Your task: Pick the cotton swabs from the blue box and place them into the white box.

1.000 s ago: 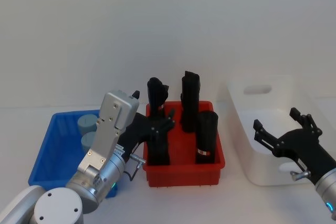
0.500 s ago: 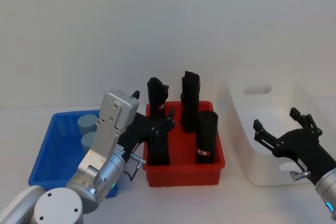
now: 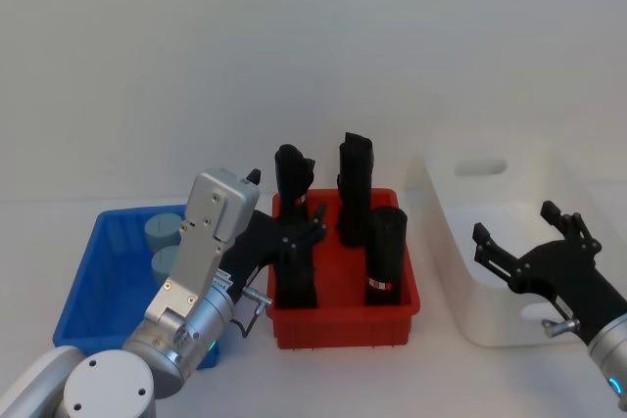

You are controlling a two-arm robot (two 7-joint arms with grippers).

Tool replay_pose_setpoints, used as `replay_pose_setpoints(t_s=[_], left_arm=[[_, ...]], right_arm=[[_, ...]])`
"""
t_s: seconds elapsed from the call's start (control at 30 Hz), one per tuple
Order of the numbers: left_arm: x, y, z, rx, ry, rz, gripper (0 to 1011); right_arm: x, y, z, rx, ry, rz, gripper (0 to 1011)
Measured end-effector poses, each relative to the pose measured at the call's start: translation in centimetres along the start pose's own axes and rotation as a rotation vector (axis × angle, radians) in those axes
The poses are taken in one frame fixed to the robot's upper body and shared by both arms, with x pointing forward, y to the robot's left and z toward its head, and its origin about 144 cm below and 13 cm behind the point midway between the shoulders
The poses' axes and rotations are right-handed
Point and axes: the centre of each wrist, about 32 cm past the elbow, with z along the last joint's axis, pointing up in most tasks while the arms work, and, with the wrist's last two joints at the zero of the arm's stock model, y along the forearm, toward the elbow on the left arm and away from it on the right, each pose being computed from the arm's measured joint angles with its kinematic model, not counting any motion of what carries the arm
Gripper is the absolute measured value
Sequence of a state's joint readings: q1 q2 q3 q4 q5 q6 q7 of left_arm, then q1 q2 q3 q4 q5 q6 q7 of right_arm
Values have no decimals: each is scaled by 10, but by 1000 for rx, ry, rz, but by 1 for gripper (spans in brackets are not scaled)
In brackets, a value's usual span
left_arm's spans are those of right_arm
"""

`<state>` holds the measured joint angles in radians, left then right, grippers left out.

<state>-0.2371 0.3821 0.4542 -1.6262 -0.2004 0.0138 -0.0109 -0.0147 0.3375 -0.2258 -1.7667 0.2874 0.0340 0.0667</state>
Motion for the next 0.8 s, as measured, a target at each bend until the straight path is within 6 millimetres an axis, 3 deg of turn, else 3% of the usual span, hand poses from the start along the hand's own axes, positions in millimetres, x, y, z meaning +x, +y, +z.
replay_pose_setpoints(t_s=[0.8], left_arm=[[0,0,0,0,0,0,1000]], right_arm=[[0,0,0,0,0,0,1002]])
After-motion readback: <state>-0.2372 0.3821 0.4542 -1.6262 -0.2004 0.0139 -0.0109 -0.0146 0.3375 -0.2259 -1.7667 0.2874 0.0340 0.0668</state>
